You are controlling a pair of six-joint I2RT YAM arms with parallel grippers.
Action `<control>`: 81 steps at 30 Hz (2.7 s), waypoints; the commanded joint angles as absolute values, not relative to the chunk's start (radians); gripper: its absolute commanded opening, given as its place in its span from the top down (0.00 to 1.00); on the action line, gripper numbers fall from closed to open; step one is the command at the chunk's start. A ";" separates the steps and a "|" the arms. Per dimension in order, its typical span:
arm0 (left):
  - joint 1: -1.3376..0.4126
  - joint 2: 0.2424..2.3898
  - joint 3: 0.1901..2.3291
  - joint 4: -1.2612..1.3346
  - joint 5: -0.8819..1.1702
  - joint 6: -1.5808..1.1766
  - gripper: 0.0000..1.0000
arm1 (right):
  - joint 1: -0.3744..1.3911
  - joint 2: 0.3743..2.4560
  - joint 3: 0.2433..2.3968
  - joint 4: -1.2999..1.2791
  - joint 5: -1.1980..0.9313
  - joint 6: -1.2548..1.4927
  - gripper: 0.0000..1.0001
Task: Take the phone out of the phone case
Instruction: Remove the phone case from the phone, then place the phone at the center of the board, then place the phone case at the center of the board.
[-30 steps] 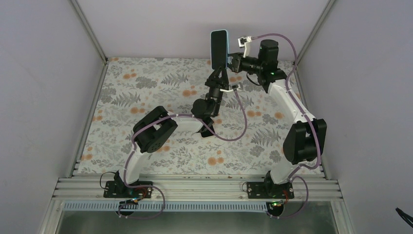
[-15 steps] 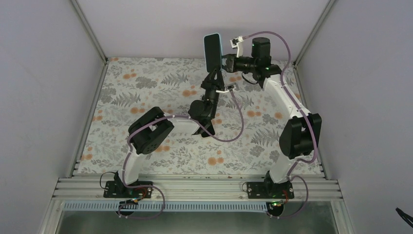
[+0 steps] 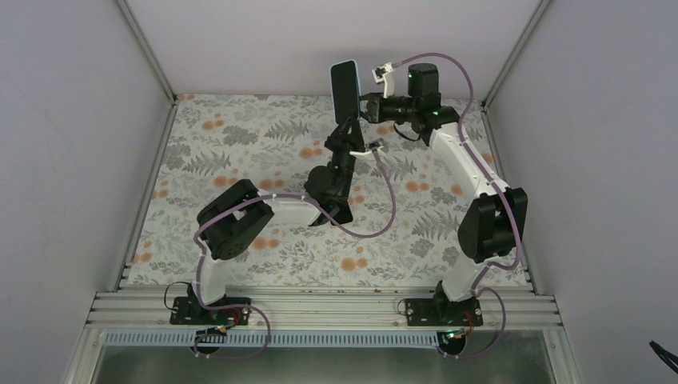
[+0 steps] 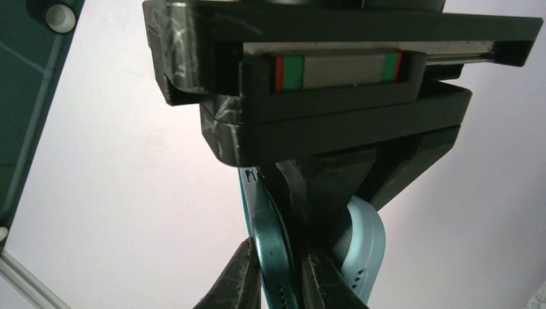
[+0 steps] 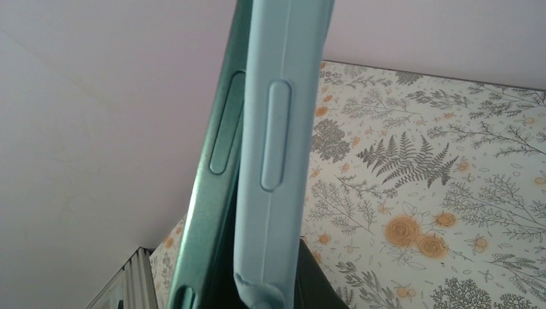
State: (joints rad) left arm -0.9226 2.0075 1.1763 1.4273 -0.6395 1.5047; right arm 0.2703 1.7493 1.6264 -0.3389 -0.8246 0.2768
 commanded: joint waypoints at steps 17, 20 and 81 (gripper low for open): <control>-0.939 1.758 1.114 1.574 -0.745 1.511 0.98 | 0.211 1.785 1.597 -0.491 -0.519 0.051 0.97; -0.939 1.743 1.072 1.563 -0.742 1.511 0.98 | 0.206 1.787 1.594 -0.500 -0.533 0.054 0.97; -0.821 1.543 0.405 0.245 -0.389 1.023 0.20 | 0.012 1.948 1.541 -1.029 -0.119 -0.393 0.18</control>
